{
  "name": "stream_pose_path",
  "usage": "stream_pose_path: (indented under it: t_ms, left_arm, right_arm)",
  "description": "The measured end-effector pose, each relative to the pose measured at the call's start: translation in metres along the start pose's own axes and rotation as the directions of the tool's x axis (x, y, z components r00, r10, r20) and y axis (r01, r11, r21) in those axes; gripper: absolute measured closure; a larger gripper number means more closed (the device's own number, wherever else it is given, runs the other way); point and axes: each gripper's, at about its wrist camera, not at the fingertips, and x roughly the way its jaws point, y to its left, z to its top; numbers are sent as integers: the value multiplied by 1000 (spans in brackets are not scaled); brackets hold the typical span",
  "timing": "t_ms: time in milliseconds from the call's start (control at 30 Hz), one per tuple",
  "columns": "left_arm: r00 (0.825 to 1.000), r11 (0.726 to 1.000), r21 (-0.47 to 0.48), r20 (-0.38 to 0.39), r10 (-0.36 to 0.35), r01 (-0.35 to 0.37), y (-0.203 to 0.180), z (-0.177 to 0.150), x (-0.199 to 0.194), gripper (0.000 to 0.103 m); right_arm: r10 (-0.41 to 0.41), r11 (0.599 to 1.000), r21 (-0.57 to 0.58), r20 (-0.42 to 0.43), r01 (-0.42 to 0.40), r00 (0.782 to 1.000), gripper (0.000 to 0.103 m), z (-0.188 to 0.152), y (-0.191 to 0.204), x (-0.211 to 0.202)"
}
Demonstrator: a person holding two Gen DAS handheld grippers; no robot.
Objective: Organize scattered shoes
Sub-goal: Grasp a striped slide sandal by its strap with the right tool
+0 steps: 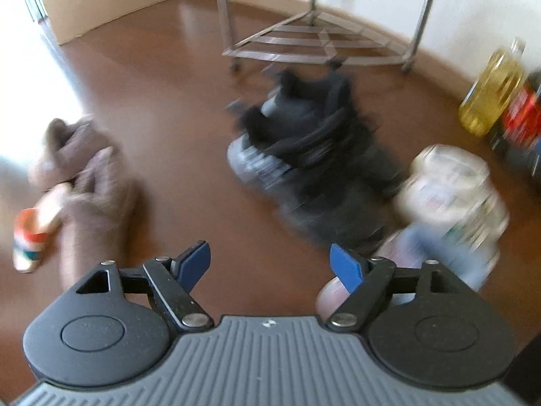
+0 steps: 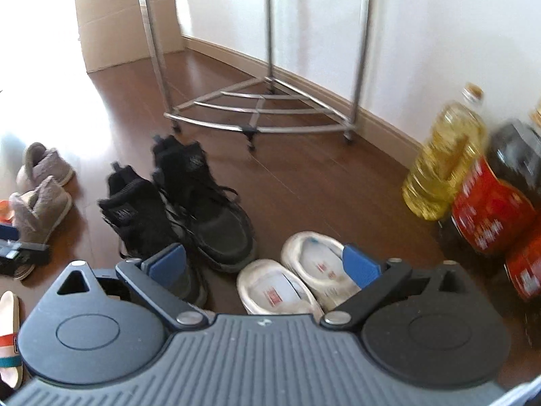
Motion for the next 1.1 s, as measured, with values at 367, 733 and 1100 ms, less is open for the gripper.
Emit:
stream_pose_path:
  t_ms: [367, 733, 1100]
  left_arm:
    - [961, 981, 37, -198, 194, -190, 118, -167, 31, 24]
    - [914, 849, -381, -322, 249, -366, 158, -291, -47, 24]
    - [900, 855, -326, -307, 308, -404, 181, -297, -77, 23]
  right_arm:
    - [379, 883, -271, -67, -383, 923, 3, -21, 126, 67]
    - [679, 462, -421, -399, -781, 616, 41, -103, 309, 94]
    - [547, 605, -422, -395, -675, 738, 1, -183, 485, 95]
